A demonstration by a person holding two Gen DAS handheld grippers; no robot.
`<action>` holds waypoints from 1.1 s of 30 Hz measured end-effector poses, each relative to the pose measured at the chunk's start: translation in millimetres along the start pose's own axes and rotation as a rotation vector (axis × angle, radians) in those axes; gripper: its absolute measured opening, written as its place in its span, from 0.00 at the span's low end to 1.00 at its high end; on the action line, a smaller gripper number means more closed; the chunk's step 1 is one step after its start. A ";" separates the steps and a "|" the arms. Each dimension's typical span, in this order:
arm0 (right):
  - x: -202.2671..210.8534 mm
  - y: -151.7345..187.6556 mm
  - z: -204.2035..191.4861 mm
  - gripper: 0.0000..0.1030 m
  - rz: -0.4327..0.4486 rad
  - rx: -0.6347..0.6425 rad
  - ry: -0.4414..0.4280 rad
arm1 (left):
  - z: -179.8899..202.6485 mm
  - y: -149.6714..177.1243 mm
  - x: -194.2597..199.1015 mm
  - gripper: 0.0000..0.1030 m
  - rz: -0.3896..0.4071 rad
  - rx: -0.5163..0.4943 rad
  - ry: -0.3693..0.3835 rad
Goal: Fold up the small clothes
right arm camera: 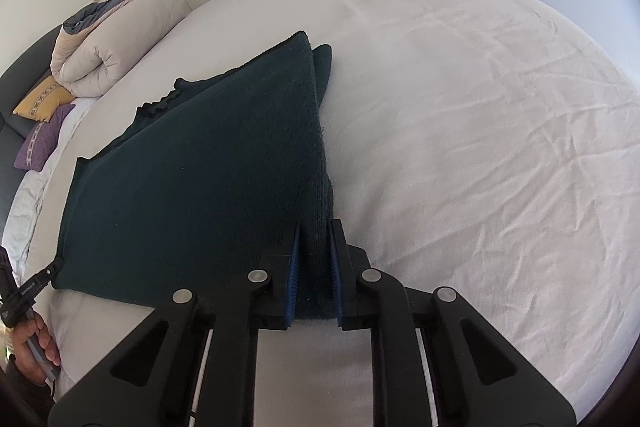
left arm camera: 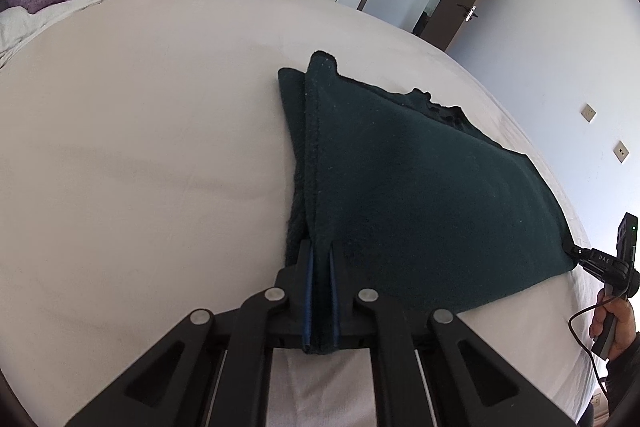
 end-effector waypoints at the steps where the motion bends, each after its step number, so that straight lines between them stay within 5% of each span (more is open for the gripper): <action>1: 0.6 -0.2 0.9 0.13 0.002 -0.009 -0.010 | -0.6 0.2 0.2 0.06 0.001 0.003 0.003; 23: 6.9 15.4 7.3 0.08 -0.028 -0.036 -0.012 | -9.1 2.9 -9.6 0.08 -0.027 0.054 0.056; 33: 5.8 18.4 11.2 0.07 -0.024 -0.036 -0.007 | -5.9 3.1 -6.7 0.11 -0.020 0.015 -0.004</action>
Point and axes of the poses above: each gripper's, at about its wrist camera, not at the fingertips, and x roughly against the way its jaws point, z to its right, y to its underside, the point moved 8 cm from there along -x, roughly the way its jaws point, and after that the axes turned 5 degrees about -z, right-handed, at the moved point
